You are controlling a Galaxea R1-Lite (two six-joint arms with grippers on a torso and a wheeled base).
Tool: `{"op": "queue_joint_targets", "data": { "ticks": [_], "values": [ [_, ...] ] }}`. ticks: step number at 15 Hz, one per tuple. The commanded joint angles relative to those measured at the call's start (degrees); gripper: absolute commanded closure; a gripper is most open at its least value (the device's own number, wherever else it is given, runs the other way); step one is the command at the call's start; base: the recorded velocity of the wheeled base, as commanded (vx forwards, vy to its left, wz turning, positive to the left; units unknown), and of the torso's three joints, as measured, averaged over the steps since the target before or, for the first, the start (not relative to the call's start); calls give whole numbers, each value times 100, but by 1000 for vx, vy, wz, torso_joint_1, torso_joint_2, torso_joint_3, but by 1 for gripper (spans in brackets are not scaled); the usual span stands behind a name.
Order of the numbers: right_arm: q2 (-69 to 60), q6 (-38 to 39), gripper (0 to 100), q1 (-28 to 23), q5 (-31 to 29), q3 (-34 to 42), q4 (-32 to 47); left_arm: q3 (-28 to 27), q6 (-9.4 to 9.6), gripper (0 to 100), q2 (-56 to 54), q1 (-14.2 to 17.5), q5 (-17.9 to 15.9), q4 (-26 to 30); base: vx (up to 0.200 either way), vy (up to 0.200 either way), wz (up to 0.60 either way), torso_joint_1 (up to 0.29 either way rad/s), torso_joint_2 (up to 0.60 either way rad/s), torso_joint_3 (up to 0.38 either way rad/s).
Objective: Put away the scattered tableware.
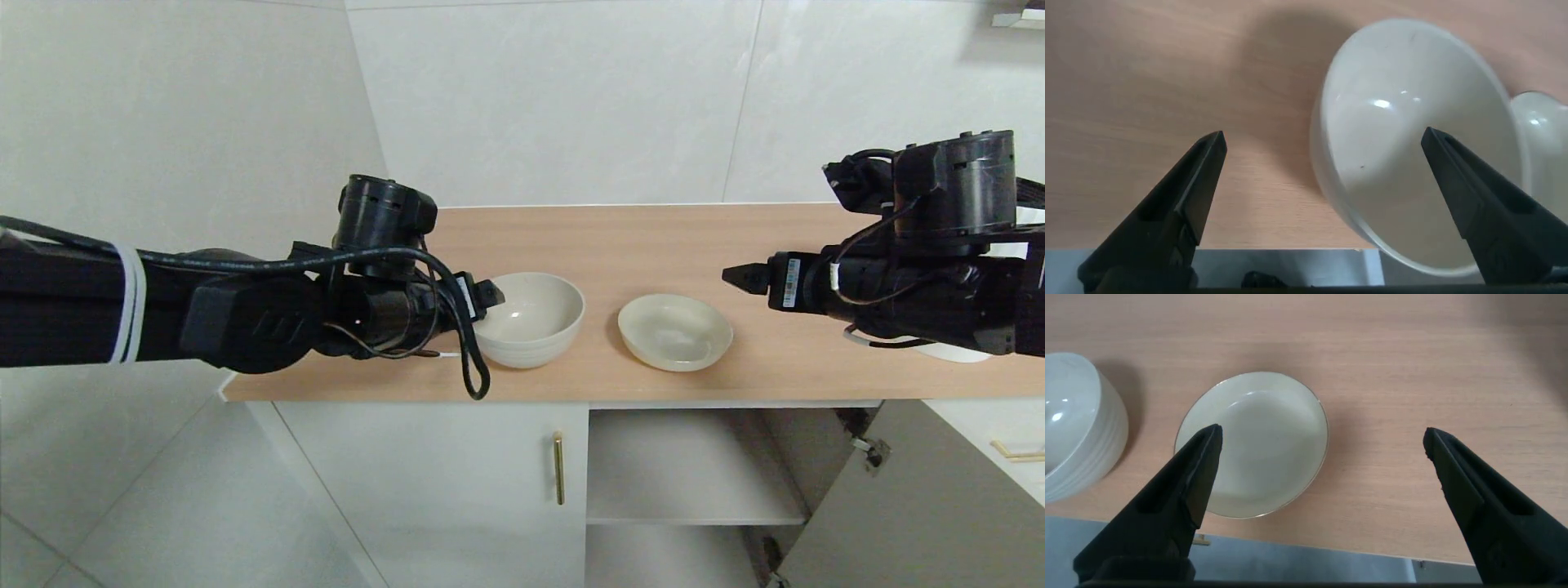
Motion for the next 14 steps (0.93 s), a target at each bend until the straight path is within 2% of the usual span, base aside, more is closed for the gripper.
{"op": "queue_joint_targets", "data": {
  "ticks": [1,3,4,9,14],
  "values": [
    [-4,-1,0,4,1,6,-1,-2,-5,0,129,1,4,-10,0,0,0,0,0,0],
    [5,-1,0,4,1,6,-1,-2,-5,0,173,1,4,-89,0,0,0,0,0,0],
    [5,-1,0,4,10,6,-1,-2,-5,100,173,1,4,-89,0,0,0,0,0,0],
    [40,-1,0,4,10,-3,-1,25,-22,100,-99,-8,4,-107,0,0,0,0,0,0],
    [339,-10,0,4,1,-29,25,315,-5,100,-1128,-8,-31,-107,0,0,0,0,0,0]
  ]
}}
